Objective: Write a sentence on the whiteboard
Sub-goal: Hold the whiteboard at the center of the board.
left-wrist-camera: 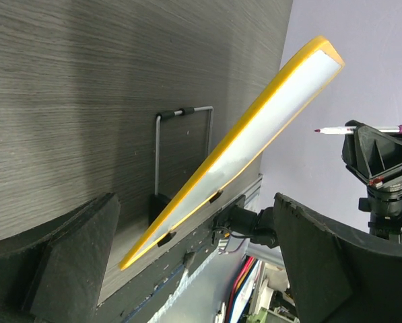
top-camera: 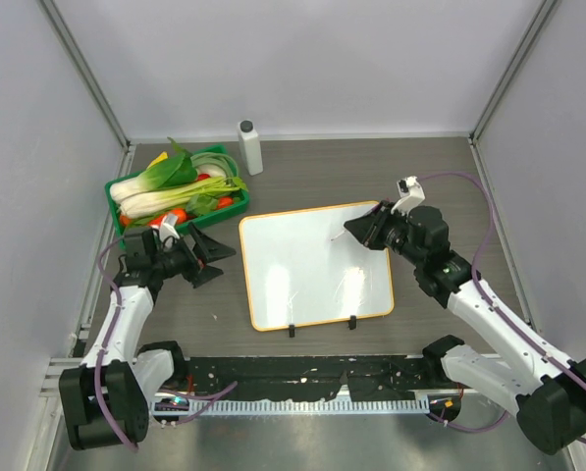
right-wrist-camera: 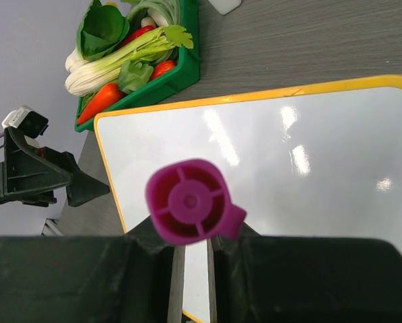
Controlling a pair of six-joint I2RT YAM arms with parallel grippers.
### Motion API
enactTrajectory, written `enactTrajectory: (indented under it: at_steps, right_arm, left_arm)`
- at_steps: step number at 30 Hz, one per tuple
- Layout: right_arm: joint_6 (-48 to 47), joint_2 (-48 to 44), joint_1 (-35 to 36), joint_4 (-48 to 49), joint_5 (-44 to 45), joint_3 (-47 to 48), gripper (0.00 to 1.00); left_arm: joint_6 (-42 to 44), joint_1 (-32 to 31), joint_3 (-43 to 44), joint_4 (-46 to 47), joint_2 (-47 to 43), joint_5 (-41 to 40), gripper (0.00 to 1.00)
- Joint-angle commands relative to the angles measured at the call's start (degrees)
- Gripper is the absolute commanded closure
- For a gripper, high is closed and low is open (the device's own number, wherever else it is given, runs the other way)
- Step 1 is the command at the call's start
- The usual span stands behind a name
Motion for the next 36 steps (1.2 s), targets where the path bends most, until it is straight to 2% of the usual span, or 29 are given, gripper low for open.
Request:
enactTrajectory:
  at_steps: [1,12,17,24,31,36]
  right_arm:
    - [-0.04,1.28,-0.09,3.91,-0.76,0.46,0.98]
    - [3.12,4.18,0.52,6.03,-0.51,1.25,0.98]
    - [2.95,6.11,2.36,4.53,1.69,2.92,0.98]
    - [2.77,8.74,7.37,6.02,5.03,6.61,0.98]
    - [3.13,9.98,8.78,10.68,1.61,7.58,0.99]
    - [1.46,10.95,10.54,9.72,2.31,9.51,0.99]
  left_arm:
    - [-0.78,0.14,2.60,3.82,1.77,3.12,0.00]
    - [4.84,-2.50,8.67,-1.90,11.35,0.93,0.00]
    - [3.61,-4.16,8.23,2.22,12.14,0.75,0.00]
    - [2.74,-11.72,9.81,5.31,16.27,1.20,0.03]
    - [0.72,-12.17,6.82,12.25,17.50,1.89,0.05]
    - [0.09,-12.43,7.70,14.98,19.52,2.60,0.13]
